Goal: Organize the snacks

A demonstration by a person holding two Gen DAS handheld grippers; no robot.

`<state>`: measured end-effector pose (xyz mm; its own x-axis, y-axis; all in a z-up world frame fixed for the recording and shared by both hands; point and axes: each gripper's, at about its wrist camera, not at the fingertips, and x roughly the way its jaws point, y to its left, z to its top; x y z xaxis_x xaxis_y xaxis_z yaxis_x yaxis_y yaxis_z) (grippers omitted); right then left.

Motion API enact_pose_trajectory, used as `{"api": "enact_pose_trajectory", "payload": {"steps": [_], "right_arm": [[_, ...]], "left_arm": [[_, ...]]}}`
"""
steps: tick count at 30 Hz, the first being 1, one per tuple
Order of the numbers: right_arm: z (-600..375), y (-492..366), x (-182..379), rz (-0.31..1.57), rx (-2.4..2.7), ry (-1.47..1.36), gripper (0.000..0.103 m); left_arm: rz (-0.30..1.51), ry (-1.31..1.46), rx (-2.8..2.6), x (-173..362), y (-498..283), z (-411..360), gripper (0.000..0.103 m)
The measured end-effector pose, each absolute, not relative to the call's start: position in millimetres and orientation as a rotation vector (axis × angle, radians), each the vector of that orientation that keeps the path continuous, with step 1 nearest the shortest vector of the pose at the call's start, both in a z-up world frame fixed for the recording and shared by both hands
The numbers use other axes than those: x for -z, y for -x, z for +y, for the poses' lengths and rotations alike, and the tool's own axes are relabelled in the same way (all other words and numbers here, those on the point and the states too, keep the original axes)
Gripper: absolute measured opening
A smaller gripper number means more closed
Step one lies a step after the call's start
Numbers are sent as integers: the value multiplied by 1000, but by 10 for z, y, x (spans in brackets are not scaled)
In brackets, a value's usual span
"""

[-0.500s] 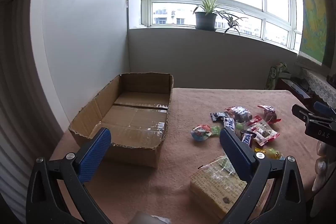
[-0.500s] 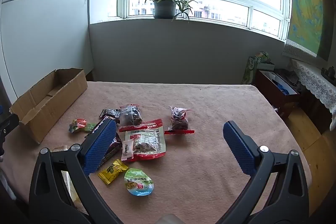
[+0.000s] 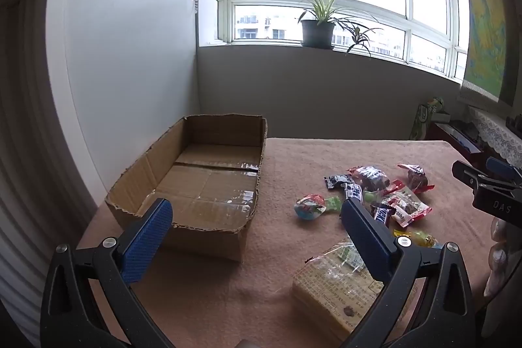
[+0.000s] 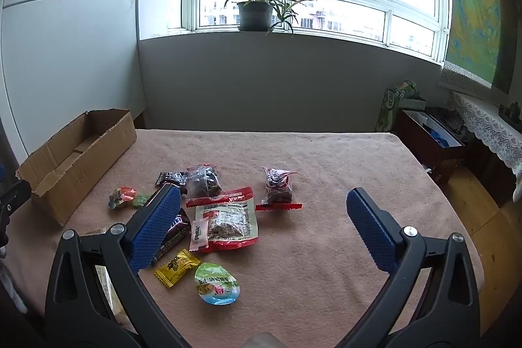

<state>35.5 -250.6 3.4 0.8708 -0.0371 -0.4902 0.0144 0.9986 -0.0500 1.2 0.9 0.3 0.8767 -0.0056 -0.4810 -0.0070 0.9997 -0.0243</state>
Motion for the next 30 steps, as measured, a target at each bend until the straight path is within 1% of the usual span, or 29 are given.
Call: {"api": "enact_pose_trajectory", "payload": {"steps": [13,30], "right_arm": [[-2491,-348,-97,511,27,44,103],[-2503,-352,-38,510,27,42,103]], "left_arm": [[501,26,-7,-8,-6,-4,103],[500,26,-5,-7,-2,-7,102]]}}
